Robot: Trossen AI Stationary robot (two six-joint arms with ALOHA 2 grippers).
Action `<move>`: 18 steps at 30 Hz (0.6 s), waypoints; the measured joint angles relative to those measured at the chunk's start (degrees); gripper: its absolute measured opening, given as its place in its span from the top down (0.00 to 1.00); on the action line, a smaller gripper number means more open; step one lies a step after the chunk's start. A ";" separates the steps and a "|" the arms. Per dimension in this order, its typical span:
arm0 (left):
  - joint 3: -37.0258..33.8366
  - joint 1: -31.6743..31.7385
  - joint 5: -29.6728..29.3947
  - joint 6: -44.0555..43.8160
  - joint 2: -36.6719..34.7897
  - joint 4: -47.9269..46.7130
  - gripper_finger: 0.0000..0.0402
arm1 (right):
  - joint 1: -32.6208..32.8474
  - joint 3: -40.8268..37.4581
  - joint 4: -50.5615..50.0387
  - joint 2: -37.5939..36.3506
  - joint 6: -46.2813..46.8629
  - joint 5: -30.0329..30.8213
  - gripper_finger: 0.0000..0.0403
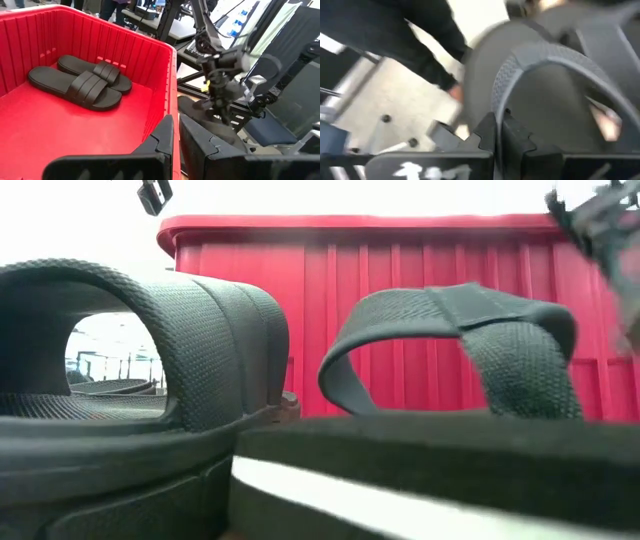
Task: Pick and place slides into bin
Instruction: Put the black slipper into the red container
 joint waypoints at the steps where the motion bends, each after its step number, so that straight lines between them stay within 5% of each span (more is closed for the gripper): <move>1: 0.00 -0.02 0.00 0.00 0.02 -0.01 0.94 | -0.02 1.02 -0.39 -0.58 -0.28 -0.99 0.99; 10: -0.01 0.00 -0.02 -0.02 0.01 -0.16 0.94 | 0.24 20.82 -22.62 -2.08 -10.87 -4.01 1.00; 18: -0.02 -0.02 -0.03 -0.04 0.00 -1.05 0.94 | -1.13 45.58 -55.95 -2.12 -20.77 14.27 1.00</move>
